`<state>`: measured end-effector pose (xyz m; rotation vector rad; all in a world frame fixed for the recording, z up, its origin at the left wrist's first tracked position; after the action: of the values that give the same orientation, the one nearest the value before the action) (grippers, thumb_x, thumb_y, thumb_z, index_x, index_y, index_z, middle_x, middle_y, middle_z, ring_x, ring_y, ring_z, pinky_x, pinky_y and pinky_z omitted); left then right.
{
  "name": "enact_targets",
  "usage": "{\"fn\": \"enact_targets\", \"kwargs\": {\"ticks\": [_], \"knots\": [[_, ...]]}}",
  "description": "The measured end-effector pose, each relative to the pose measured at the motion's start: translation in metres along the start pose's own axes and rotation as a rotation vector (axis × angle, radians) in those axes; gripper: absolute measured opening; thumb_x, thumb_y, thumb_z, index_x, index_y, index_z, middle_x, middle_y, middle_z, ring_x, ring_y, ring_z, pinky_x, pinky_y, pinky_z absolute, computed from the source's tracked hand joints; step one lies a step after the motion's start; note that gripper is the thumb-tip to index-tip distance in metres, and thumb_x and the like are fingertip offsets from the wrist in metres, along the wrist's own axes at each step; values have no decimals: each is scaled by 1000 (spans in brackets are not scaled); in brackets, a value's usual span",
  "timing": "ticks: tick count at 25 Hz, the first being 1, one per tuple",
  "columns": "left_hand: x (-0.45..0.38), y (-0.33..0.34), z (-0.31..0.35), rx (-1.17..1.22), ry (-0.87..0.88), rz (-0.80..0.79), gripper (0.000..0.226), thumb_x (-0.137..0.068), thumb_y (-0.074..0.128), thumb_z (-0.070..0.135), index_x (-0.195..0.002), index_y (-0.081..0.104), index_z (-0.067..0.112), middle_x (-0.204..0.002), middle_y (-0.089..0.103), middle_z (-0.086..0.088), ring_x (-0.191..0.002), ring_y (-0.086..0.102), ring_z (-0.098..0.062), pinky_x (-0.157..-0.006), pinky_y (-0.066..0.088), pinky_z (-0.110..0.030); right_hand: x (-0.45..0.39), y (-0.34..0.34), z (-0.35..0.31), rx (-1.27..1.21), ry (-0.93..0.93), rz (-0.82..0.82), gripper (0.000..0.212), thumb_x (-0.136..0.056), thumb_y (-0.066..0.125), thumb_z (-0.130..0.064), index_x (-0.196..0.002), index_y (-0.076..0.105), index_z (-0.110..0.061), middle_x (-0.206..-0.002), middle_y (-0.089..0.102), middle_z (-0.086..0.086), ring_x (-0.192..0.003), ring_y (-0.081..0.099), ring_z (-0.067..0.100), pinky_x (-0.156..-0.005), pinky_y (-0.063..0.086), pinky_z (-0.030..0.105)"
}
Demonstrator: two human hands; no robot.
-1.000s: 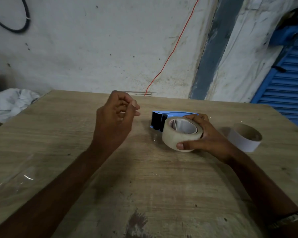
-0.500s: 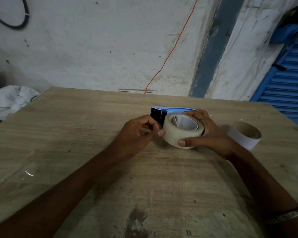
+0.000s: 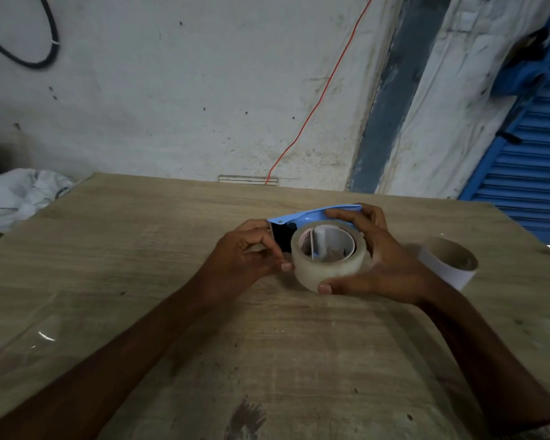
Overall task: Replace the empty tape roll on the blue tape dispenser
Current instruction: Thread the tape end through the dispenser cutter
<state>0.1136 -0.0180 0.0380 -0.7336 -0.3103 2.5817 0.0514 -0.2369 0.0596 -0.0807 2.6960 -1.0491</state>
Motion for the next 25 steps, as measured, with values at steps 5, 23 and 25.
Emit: {"fn": "enact_targets", "kwargs": {"ticks": [5, 23, 25], "knots": [[6, 5, -9, -101, -26, -22, 20, -68, 93, 9, -75, 76, 17, -119, 62, 4, -113, 68, -15, -96, 59, -40, -1, 11, 15, 112, 32, -115, 115, -47, 105, -44, -145, 45, -44, -146, 25, -21, -137, 43, -8, -102, 38, -2], [12, 12, 0, -459, -13, -12, 18, -71, 91, 31, -76, 77, 23, -121, 65, 9, -106, 67, -8, -90, 57, -34, 2, 32, 26, 69, 164, -297, 105, -50, 103, -46, -135, 41, -55, -142, 28, -24, -131, 38, -11, -99, 37, 4], [13, 13, -1, -441, -15, -24, 17, -72, 91, 27, -76, 76, 21, -127, 63, 8, -111, 67, -8, -92, 57, -33, 1, 33, 27, 90, 186, -286, 122, -42, 99, -62, -147, 38, -43, -144, 27, -19, -132, 42, -4, -101, 40, 11]]}}
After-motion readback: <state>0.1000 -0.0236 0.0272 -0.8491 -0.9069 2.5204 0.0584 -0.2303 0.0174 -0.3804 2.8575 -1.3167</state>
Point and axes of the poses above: each hand's wrist, its own x-axis away from the middle knuckle, its own y-axis out of the palm, z = x × y, the point moved 7 cm from there along -x, towards the middle knuckle
